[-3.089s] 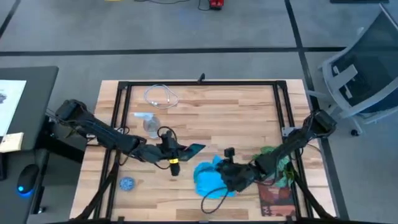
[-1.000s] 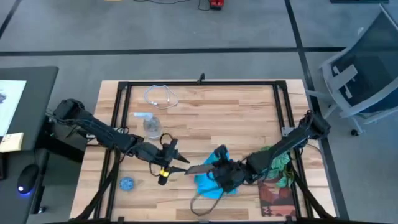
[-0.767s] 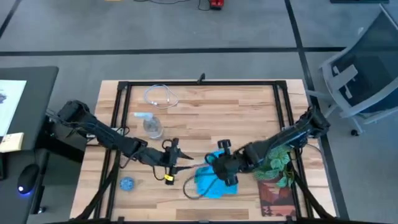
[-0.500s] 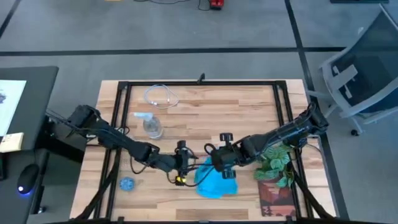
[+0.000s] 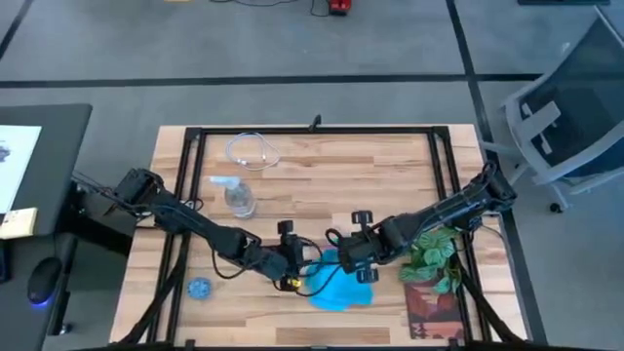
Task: Apply microfiber cloth
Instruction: Spray the back of the cellphone using the spray bottle
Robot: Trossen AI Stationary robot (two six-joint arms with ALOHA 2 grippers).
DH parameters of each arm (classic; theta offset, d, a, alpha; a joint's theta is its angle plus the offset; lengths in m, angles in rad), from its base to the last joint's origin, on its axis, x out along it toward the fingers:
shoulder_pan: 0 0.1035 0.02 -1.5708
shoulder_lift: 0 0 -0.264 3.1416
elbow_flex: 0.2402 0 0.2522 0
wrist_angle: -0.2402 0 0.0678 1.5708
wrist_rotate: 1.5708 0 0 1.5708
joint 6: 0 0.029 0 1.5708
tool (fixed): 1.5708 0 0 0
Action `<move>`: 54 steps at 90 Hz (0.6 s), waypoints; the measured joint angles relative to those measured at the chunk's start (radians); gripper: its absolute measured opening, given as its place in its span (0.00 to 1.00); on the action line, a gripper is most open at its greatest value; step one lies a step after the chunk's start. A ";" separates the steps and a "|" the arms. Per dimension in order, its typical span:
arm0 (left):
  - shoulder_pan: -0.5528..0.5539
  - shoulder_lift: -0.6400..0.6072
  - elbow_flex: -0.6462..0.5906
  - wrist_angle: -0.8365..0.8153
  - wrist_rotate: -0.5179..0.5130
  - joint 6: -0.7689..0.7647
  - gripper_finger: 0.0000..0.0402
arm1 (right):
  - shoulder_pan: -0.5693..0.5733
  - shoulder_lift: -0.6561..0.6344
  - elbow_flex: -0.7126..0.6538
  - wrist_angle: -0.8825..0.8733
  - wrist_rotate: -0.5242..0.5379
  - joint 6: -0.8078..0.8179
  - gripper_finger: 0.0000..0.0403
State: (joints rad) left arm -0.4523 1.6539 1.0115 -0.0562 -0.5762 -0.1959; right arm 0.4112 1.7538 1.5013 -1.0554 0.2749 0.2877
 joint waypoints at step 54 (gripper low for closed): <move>0.046 0.171 0.036 0.203 0.077 0.011 0.17 | 0.007 0.000 0.000 0.061 -0.016 -0.011 0.06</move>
State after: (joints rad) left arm -0.4065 1.8246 1.0479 0.1470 -0.4990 -0.1850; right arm 0.4183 1.7538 1.5009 -0.9944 0.2589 0.2769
